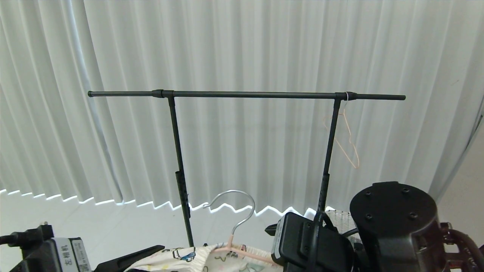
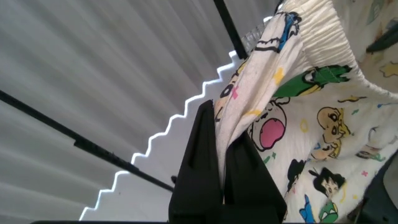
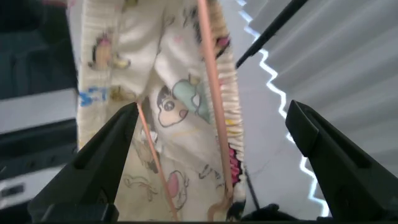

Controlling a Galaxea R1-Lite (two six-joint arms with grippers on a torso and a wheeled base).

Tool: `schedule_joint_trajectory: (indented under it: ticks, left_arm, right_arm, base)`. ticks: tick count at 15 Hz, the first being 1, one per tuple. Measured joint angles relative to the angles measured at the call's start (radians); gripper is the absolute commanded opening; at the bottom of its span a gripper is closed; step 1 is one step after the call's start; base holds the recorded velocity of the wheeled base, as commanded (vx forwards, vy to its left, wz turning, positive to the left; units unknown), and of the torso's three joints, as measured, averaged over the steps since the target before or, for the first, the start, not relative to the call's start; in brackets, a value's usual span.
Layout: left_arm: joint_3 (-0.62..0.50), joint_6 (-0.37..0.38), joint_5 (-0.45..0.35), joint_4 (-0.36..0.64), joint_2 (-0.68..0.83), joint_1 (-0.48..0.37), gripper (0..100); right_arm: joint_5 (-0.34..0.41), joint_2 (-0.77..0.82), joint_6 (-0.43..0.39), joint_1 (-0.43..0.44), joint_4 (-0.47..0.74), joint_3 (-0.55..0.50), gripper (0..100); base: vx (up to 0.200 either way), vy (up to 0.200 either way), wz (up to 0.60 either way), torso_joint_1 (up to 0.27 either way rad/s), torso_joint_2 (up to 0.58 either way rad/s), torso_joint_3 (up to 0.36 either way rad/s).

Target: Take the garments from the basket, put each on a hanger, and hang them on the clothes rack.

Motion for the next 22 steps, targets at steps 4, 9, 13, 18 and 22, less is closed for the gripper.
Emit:
schedule_joint_trajectory:
  ticks: [4, 9, 13, 18, 22]
  left_arm:
    - [0.003, 0.007, 0.000, 0.000, -0.051, -0.009, 0]
    - [0.003, 0.007, -0.001, 0.000, -0.077, -0.021, 0]
    - [0.000, 0.007, -0.001, 0.000, -0.081, -0.026, 0]
    - [0.001, 0.010, -0.004, 0.001, -0.085, -0.026, 100]
    - [0.003, 0.010, 0.001, -0.003, -0.086, -0.026, 100]
  right_arm:
    - [0.024, 0.005, 0.000, -0.004, 0.041, -0.014, 100]
    - [0.039, 0.006, 0.004, -0.010, 0.051, -0.014, 0]
    - [0.040, 0.007, 0.004, -0.011, 0.051, -0.014, 0]
    - [0.037, 0.007, 0.004, -0.025, 0.048, -0.012, 0]
    - [0.029, 0.002, -0.004, -0.041, 0.051, -0.012, 0]
  base:
    - [0.000, 0.000, 0.00, 0.000, 0.00, 0.000]
    - [0.000, 0.000, 0.00, 0.000, 0.00, 0.000]
    - [0.000, 0.000, 0.00, 0.000, 0.00, 0.000]
    - [0.000, 0.000, 0.00, 0.000, 0.00, 0.000]
    - [0.000, 0.000, 0.00, 0.000, 0.00, 0.000]
